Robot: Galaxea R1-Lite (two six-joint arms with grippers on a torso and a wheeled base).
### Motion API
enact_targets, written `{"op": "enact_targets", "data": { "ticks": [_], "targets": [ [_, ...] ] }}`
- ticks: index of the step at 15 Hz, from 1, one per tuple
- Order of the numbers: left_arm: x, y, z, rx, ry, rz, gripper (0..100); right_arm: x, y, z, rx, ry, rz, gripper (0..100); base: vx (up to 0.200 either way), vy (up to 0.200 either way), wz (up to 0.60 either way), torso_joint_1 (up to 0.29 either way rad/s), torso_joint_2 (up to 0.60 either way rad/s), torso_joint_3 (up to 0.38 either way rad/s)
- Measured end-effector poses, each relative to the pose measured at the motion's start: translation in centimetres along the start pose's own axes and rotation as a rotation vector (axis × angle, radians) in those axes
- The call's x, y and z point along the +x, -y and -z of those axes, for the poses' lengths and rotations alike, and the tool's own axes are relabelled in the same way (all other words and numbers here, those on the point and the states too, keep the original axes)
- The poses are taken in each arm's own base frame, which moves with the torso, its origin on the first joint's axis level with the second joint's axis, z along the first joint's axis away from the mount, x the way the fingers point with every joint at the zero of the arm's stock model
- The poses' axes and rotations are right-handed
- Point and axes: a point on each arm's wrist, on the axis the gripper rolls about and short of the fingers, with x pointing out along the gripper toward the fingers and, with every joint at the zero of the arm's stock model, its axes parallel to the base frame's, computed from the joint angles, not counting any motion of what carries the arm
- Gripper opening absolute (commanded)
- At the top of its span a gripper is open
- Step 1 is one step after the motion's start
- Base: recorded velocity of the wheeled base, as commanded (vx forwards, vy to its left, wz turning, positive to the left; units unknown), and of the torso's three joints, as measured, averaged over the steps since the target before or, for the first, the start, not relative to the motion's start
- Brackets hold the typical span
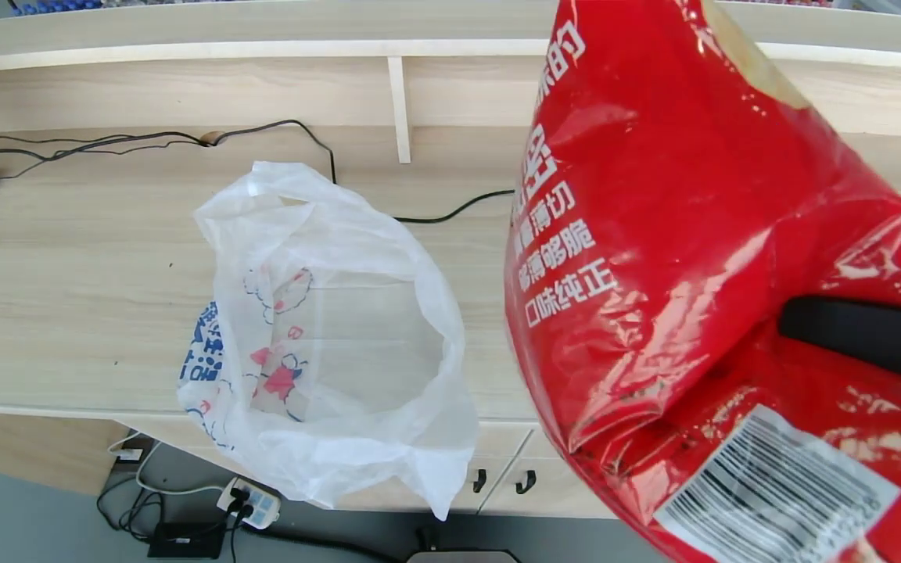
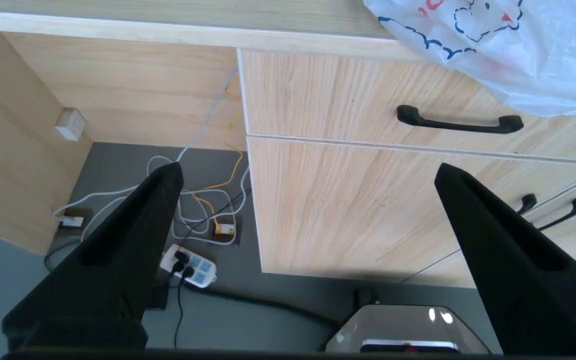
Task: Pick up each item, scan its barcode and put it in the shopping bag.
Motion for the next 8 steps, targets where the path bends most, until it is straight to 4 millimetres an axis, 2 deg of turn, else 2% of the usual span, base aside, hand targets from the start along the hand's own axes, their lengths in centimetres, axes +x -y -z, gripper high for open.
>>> {"op": "enact_targets", "data": {
  "ticks": [3,8],
  "targets": [
    [0.0,0.0,0.0,0.000,0.000,0.000,100,1.5,-0.7,-1.1,0.100,0.020,-0.059,0,0.000,0.000,0.00,0.000,0.00,0.000],
    [0.0,0.0,0.0,0.000,0.000,0.000,100,2.0,-0.9,-1.4,0.122,0.030,-0.086,0,0.000,0.000,0.00,0.000,0.00,0.000]
  ]
}}
